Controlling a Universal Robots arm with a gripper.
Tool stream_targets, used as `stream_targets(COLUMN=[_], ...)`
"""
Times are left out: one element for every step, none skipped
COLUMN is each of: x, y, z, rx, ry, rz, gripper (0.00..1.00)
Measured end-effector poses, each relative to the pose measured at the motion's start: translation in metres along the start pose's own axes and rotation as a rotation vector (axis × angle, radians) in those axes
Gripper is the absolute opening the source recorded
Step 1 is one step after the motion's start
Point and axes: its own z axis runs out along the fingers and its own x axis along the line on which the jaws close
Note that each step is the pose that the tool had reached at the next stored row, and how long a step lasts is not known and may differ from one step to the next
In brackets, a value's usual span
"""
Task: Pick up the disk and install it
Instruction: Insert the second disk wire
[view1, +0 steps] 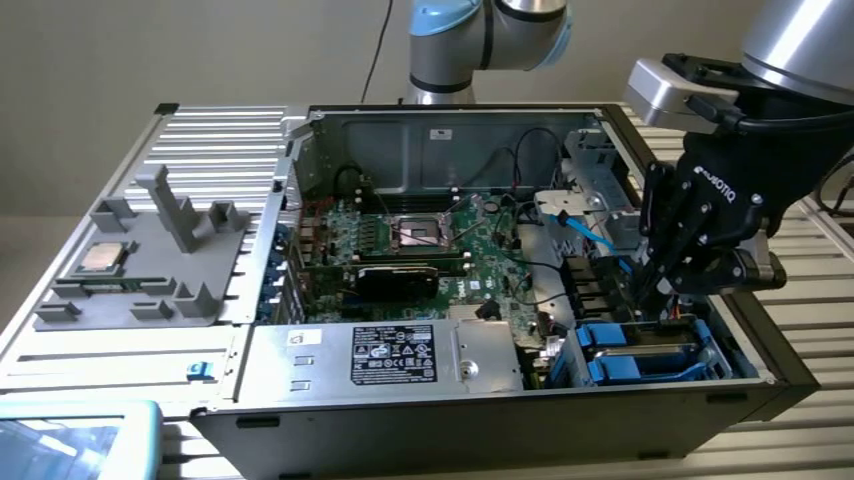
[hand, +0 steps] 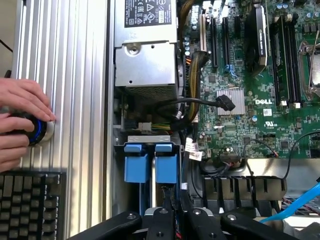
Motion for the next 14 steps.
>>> stream_targets(x=[0.0, 0.001, 0.002, 0.003, 0.004, 0.006, 0.006, 0.007, 0.007, 0.007, 0.007, 0.007, 0.007, 0.007], y=[-0.0001, -0.0002, -0.0003, -0.0005, -0.0006, -0.0008, -0.001, -0.0011, -0.0013, -0.0014, -0.0015, -0.0016, -0.0017, -0.0017], z=[0.0006, 0.0012, 0.002, 0.0029, 0.0037, 0.0048, 0.0059, 0.007, 0.008, 0.0091, 0.0098, 0.0104, 0.0107, 0.0106], rx=[-0.0002, -0.0003, -0.0004, -0.0007, -0.0009, -0.0013, -0.0015, -0.0017, -0.0018, -0.002, -0.0022, -0.0024, -0.0024, -0.0024], ry=[-0.0004, -0.0008, -0.0025, -0.0061, -0.0119, -0.0183, -0.0228, -0.0263, -0.0295, -0.033, -0.0366, -0.0399, -0.0415, -0.0416], rz=[0.001, 0.002, 0.002, 0.003, 0.003, 0.003, 0.003, 0.003, 0.003, 0.003, 0.003, 0.003, 0.003, 0.003], gripper=[0.15, 0.15, 0.15, 0.15, 0.15, 0.15, 0.15, 0.15, 0.15, 0.15, 0.15, 0.15, 0.15, 0.15])
